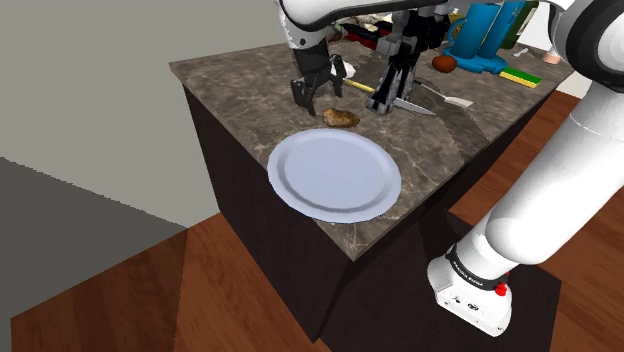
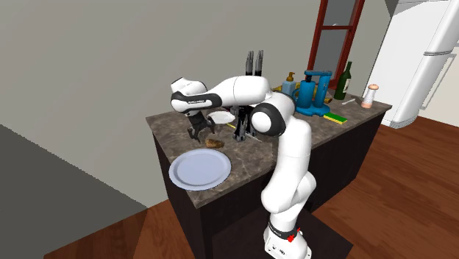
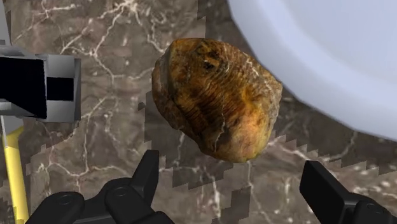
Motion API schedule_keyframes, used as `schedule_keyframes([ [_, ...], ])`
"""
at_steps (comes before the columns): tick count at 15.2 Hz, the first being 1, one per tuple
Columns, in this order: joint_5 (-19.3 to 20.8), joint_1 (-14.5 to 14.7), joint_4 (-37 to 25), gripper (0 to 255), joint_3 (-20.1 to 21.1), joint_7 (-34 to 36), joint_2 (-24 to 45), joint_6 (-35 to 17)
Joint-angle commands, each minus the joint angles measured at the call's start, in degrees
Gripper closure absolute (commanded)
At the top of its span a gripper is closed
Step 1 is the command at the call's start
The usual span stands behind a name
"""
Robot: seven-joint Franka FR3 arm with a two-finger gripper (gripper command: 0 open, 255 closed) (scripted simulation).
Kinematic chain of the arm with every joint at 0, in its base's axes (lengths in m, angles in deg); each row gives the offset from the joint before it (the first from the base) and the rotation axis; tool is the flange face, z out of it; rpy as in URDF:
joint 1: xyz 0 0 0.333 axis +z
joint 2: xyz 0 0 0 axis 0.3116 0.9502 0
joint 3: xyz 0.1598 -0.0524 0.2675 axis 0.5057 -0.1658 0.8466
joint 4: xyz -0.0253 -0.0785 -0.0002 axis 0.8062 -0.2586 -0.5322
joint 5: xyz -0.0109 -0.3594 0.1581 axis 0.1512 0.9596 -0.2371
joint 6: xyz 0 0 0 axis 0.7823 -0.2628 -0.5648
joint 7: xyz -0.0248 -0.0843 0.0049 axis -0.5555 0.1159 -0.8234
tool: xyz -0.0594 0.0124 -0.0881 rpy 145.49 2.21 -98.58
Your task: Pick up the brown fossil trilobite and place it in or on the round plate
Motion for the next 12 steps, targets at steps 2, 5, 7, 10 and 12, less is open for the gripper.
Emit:
schedule_keyframes([
  [2, -0.17, -0.26, 3.06, 0, -0.15, 0.01, -0.71, -2.36],
  [5, -0.20, -0.32, 3.65, 0, -0.20, 0.00, -0.86, -2.83],
  [7, -0.20, -0.32, 3.65, 0, -0.20, 0.00, -0.86, -2.83],
  [10, -0.20, -0.32, 3.63, 0, -0.20, 0.00, -0.85, -2.81],
  [12, -0.20, -0.32, 3.63, 255, -0.20, 0.00, -0.85, -2.81],
])
